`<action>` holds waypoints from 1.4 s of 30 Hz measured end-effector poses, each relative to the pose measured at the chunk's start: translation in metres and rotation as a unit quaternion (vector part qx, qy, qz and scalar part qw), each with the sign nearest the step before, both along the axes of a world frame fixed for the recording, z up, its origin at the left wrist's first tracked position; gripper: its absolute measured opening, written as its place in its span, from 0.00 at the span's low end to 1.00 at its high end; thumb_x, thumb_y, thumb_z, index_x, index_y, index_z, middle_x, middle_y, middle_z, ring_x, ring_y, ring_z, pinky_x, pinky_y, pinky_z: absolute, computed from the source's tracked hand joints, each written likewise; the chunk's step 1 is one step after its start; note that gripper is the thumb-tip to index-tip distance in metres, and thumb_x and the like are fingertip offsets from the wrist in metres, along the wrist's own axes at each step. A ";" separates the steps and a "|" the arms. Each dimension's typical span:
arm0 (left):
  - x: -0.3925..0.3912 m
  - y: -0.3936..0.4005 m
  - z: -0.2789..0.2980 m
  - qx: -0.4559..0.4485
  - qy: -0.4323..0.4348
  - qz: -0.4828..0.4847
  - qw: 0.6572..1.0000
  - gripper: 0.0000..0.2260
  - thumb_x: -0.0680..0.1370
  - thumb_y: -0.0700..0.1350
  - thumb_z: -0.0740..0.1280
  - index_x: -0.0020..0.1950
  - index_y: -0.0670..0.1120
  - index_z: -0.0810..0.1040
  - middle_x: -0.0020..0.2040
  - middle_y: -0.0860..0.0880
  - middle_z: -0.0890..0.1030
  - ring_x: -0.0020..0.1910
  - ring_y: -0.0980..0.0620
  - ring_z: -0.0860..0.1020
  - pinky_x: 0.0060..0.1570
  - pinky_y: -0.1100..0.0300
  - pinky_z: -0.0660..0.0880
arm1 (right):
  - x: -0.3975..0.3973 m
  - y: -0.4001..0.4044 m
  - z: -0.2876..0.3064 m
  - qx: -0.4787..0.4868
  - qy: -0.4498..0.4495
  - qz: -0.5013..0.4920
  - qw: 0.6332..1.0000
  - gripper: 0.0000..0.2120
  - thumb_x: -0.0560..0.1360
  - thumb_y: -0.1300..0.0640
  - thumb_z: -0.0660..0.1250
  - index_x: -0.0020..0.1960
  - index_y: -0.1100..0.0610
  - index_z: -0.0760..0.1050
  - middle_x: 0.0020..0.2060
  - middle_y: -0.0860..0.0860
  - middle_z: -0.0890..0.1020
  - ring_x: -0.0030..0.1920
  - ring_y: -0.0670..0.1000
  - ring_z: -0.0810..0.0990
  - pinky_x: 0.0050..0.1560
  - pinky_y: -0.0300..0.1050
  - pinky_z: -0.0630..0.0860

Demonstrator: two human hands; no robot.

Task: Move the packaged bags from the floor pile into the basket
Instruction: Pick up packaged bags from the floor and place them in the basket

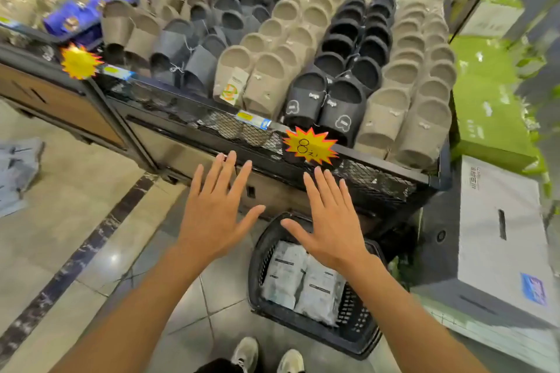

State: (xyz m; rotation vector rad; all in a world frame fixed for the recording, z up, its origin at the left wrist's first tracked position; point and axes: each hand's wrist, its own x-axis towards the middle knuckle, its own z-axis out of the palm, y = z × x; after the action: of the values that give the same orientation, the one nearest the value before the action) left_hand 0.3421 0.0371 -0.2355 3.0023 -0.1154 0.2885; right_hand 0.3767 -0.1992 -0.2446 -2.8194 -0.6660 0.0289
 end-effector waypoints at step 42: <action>-0.192 0.797 0.099 -0.020 0.057 0.592 0.804 0.37 0.81 0.70 0.50 0.81 0.48 0.66 0.78 0.44 0.72 0.78 0.41 0.69 0.73 0.38 0.67 | 0.062 0.971 0.090 0.058 0.009 0.485 0.872 0.46 0.77 0.23 0.46 0.79 0.57 0.66 0.75 0.59 0.72 0.74 0.62 0.71 0.72 0.63 0.69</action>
State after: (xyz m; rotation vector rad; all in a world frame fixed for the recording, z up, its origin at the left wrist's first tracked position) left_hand 0.1497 0.8345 -0.1361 2.5665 1.7513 0.1768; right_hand 0.4386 0.7722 -0.1544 -2.0709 -1.9060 0.1799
